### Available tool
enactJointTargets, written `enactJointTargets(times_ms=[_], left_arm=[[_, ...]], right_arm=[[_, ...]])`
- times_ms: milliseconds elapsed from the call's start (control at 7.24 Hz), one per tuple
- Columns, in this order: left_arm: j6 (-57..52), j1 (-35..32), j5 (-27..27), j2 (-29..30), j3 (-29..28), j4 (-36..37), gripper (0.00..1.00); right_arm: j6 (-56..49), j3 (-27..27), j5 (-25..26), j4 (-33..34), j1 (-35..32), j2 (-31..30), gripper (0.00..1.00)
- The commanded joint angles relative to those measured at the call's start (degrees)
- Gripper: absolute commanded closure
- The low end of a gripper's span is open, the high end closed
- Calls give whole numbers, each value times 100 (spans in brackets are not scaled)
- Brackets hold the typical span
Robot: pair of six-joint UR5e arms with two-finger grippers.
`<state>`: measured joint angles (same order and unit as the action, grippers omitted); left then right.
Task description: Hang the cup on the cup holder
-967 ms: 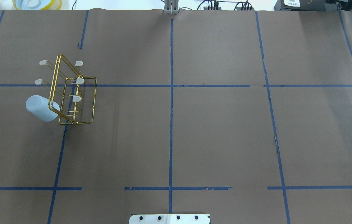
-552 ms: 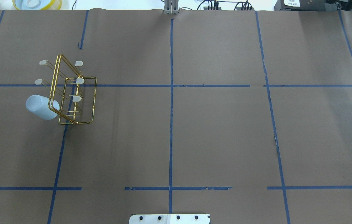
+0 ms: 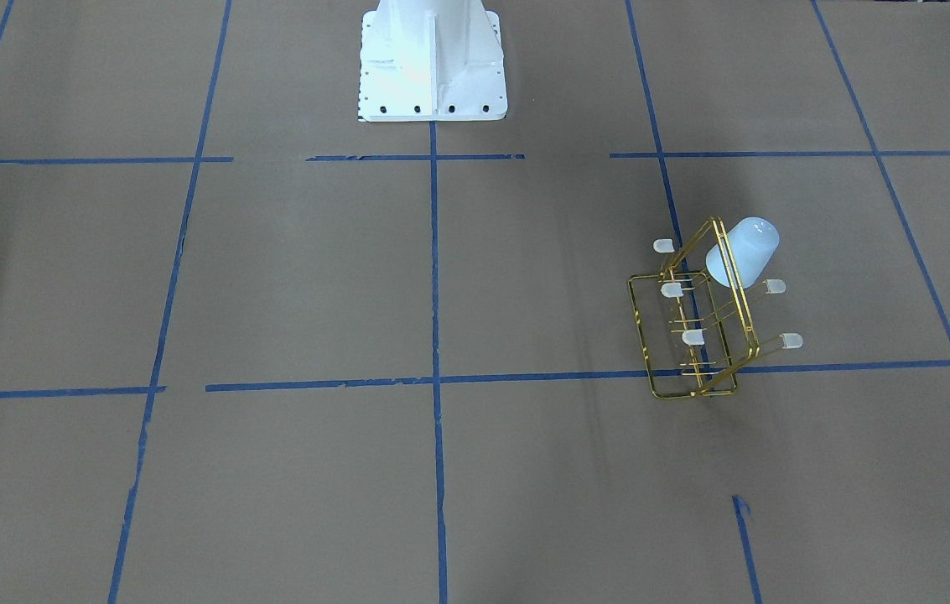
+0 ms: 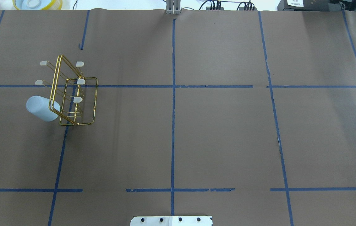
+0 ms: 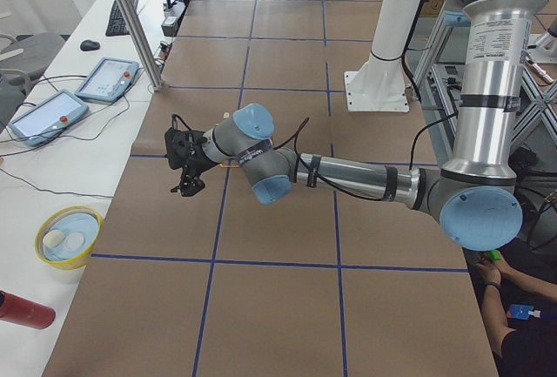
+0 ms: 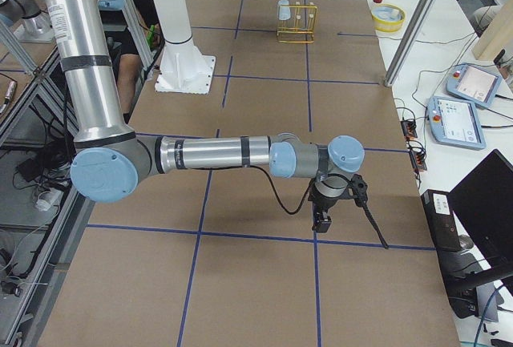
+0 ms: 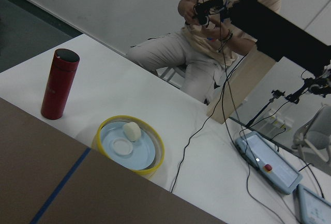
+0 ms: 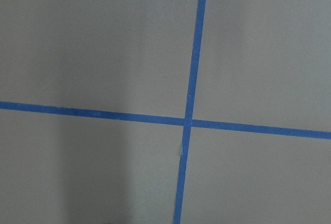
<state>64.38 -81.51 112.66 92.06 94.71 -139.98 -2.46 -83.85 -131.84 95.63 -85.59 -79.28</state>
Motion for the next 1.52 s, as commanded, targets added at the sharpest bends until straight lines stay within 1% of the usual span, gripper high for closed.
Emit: enactJointTargets(times_ms=[0, 276, 691, 829, 967, 1105, 1243, 1381], left_arm=[[-1272, -311, 894, -4, 4, 1457, 0], [-3282, -681, 1327, -48, 4, 2707, 0], [-5507, -866, 1854, -127, -31, 4036, 0], [-6159, -1067, 1917, -136, -40, 4553, 0], [-6496, -1121, 1883, -136, -40, 5159, 0], [-6508, -1122, 1856, -145, -84, 5278, 0], [-6473, -1122, 1891, -223, -110, 5775, 0], [-6490, -1122, 1926, -268, -111, 5884, 0]], right_arm=[[0, 0, 0, 0, -1, 0, 0], [0, 0, 0, 0, -1, 0, 0], [0, 0, 0, 0, 8, 0, 0], [0, 0, 0, 0, -1, 0, 0], [0, 0, 0, 0, -1, 0, 0], [0, 0, 0, 0, -1, 0, 0], [0, 0, 0, 0, -1, 0, 0], [0, 0, 0, 0, 8, 0, 0]])
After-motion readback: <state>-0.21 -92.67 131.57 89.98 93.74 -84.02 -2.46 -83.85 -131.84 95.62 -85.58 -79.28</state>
